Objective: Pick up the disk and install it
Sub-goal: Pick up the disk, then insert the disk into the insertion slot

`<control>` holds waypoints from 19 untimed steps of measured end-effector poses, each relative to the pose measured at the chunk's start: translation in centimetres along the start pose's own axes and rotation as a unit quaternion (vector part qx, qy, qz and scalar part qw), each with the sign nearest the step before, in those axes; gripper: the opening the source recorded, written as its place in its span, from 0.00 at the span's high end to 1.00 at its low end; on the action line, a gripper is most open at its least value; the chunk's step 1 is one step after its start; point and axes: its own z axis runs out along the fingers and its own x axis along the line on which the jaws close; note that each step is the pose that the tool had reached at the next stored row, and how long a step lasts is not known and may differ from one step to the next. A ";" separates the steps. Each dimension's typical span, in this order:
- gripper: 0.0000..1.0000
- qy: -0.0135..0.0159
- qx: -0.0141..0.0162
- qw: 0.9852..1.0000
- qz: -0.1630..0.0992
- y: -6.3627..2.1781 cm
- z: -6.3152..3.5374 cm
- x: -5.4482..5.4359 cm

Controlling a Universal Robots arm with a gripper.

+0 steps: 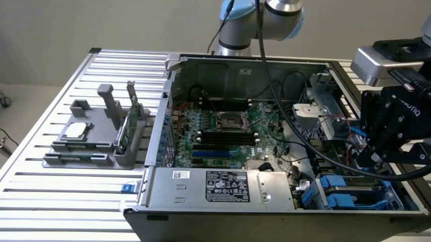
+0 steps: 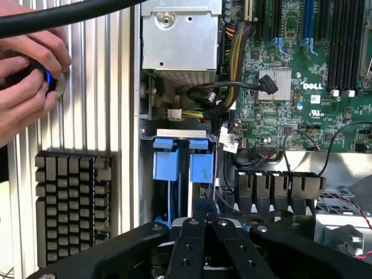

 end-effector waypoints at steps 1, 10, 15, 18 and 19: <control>0.89 0.000 0.000 1.000 0.000 0.00 0.00 0.0; 0.89 0.000 0.000 1.000 0.001 -0.01 -0.01 0.0; 0.89 0.000 0.000 1.000 0.001 -0.01 -0.01 0.0; 0.89 0.000 0.000 1.000 0.002 -0.01 -0.01 0.0; 0.89 0.000 0.000 1.000 0.002 -0.01 -0.02 0.0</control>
